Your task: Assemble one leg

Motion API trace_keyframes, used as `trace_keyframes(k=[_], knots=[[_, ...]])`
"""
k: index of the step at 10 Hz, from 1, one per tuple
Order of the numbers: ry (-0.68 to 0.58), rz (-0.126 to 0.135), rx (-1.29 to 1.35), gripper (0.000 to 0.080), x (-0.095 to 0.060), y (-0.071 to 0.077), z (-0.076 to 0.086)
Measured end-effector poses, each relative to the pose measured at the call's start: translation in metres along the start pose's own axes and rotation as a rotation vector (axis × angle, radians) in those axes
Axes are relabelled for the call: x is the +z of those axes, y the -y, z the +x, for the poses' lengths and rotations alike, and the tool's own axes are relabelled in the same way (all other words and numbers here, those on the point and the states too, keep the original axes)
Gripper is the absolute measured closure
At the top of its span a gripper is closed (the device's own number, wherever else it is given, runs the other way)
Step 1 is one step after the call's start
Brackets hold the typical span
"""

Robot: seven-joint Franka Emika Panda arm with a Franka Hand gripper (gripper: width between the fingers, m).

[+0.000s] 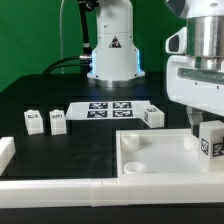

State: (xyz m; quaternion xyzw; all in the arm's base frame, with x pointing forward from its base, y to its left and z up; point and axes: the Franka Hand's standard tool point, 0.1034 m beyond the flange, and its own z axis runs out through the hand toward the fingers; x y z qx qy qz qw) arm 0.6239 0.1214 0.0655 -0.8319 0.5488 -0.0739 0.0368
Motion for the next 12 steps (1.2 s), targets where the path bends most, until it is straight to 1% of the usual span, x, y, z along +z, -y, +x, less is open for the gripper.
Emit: trace_keyframes(k=[1,2,3,5,7,9,10,11,12], knots=[[-0.006,0.015,-0.057,0.0174,-0.0002,0.0002,-0.0006],[-0.011,0.020,-0.247,0.0157,-0.0013,-0.0008,-0.0011],[-0.012,0.020,-0.388,0.0157,-0.0016,-0.0004,-0.0027],[-0.010,0.022,-0.713,0.0151,-0.0006,-0.0011,0.0000],[-0.014,0.019,-0.916,0.0150,-0.0006,-0.0010,-0.0001],[-0.026,0.010,-1.073,0.0150,-0.0025,0.0004,-0.0008],[-0.037,-0.001,-1.182,0.0150,-0.0029,0.0009,-0.0007],[-0.043,-0.004,-1.222,0.0150,-0.0030,0.0015,-0.0004],[-0.042,-0.004,-1.206,0.0150,-0.0025,0.0011,-0.0002]])
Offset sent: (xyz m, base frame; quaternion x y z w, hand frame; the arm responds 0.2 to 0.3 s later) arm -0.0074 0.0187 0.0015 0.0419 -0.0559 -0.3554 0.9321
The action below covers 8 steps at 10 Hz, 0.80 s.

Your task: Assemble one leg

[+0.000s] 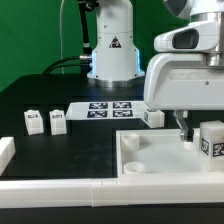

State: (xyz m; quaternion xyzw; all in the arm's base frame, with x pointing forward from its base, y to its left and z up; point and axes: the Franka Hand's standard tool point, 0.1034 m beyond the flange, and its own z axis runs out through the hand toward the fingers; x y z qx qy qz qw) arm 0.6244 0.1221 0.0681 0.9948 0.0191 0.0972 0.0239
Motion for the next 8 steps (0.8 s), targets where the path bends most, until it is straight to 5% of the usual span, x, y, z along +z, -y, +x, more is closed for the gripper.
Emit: trace_keyframes(k=[1,2,3,4,8], knots=[[0.000,0.000,0.000,0.0246,0.0002,-0.0001,-0.0001],[0.001,0.000,0.000,0.0246,0.0004,-0.0001,-0.0002],[0.001,0.000,0.016,0.0447,0.0006,0.0000,-0.0004],[0.001,0.000,0.048,0.0509,0.0006,-0.0001,-0.0004],[0.001,-0.007,0.527,0.0509,0.0013,0.0010,-0.0016]])
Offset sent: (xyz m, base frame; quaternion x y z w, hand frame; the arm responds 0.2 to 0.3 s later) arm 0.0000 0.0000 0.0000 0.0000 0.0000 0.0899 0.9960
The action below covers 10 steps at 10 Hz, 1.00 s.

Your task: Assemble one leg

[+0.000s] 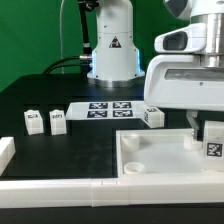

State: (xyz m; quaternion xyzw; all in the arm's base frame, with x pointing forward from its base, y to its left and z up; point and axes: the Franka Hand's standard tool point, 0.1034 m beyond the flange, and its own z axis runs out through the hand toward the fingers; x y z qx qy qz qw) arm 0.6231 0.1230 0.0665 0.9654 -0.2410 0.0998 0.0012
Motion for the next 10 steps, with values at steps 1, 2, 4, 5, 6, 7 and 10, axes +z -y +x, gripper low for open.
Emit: trace_keyframes(k=[1,2,4,5,6,7,10], knots=[[0.000,-0.006,0.168,0.0509,0.0000,-0.0002,-0.0008],[0.003,-0.013,0.308,0.0509,-0.0001,0.0000,-0.0014],[0.008,-0.024,0.601,0.0509,0.0001,0.0004,-0.0019],[0.008,-0.025,0.733,0.0509,-0.0002,0.0021,-0.0031],[0.005,-0.027,0.841,0.0509,-0.0006,0.0021,-0.0032],[0.000,-0.028,0.886,0.0509,-0.0007,0.0022,-0.0032],[0.001,-0.028,0.838,0.0341,-0.0006,0.0022,-0.0032]])
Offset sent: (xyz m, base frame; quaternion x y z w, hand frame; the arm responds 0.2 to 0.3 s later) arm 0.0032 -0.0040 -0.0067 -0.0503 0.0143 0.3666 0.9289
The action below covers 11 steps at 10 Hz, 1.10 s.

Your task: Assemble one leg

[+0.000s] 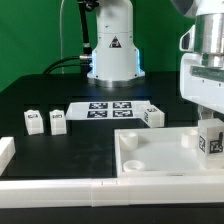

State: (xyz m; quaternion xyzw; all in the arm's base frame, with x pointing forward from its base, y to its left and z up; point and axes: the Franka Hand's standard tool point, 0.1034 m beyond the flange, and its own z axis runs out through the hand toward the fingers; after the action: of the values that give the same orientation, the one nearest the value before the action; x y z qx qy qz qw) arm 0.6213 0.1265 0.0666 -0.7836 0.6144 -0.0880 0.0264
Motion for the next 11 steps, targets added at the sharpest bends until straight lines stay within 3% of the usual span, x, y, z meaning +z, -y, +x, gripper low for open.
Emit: trace_keyframes(k=[1,2,7,11], knots=[[0.000,0.000,-0.001,0.0218,0.000,0.000,0.000],[-0.004,0.012,-0.159,0.0171,0.000,0.001,0.000],[-0.021,0.026,-0.850,0.0150,0.001,0.002,-0.007],[-0.055,0.011,-1.383,0.0150,-0.003,0.006,0.006]])
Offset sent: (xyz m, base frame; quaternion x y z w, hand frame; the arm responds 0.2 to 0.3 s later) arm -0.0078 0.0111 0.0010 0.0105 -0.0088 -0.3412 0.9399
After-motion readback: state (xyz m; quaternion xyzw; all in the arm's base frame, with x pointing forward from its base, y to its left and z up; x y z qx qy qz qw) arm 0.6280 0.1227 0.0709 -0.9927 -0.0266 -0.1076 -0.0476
